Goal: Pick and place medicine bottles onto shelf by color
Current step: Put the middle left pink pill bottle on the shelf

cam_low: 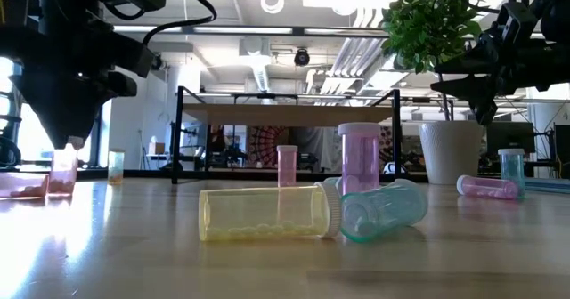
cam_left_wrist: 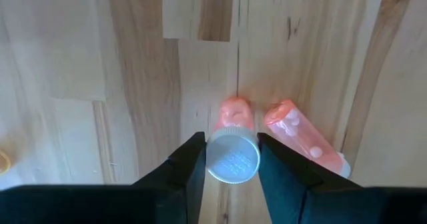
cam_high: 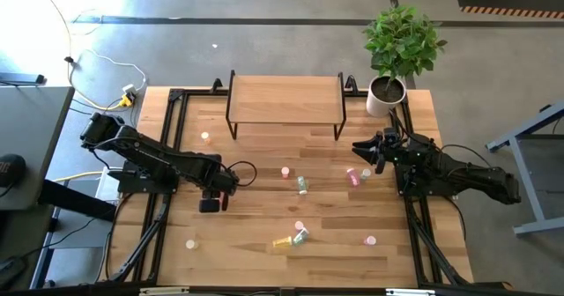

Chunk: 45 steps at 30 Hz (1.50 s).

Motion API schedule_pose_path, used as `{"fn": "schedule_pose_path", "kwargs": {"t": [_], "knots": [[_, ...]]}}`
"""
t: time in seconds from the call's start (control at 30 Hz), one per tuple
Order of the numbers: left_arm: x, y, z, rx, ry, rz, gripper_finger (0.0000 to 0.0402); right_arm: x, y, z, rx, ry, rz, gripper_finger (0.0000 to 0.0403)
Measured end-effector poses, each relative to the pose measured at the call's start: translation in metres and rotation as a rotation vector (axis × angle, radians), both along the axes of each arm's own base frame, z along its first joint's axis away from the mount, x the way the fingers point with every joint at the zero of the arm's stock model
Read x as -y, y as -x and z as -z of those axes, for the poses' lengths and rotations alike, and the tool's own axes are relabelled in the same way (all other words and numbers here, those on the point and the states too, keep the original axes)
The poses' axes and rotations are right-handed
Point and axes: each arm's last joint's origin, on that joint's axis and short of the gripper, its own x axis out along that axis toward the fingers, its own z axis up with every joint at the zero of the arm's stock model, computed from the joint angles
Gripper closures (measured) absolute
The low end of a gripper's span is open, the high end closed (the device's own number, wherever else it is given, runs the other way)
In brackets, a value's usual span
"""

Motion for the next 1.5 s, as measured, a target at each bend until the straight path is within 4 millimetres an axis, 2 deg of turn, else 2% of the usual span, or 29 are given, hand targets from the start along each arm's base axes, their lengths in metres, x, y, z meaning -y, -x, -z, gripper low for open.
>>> {"fn": "schedule_pose_path", "kwargs": {"t": [0.23,0.4,0.67,1.0,1.2,1.5], "knots": [[0.002,0.0,0.0,-0.005,0.053,-0.035,0.0288,0.0,0.0,0.0,0.0,0.0,0.0,0.0261],[0.0,-0.001,-0.008,0.014,0.103,-0.094,0.0287,0.0,0.0,0.0,0.0,0.0,0.0,0.0261],[-0.02,-0.016,-0.053,0.127,0.067,-0.174,0.0287,0.0,0.0,0.0,0.001,0.0,0.0,0.0261],[-0.073,-0.023,-0.141,0.273,-0.095,-0.259,0.0287,0.0,0.0,0.0,0.0,0.0,0.0,0.0261],[-0.119,-0.013,-0.194,0.395,-0.27,-0.313,0.0287,0.0,0.0,0.0,0.001,0.0,0.0,0.0261],[-0.193,0.009,-0.247,0.446,-0.511,-0.361,0.0287,0.0,0.0,0.0,0.0,0.0,0.0,0.0261]]}}
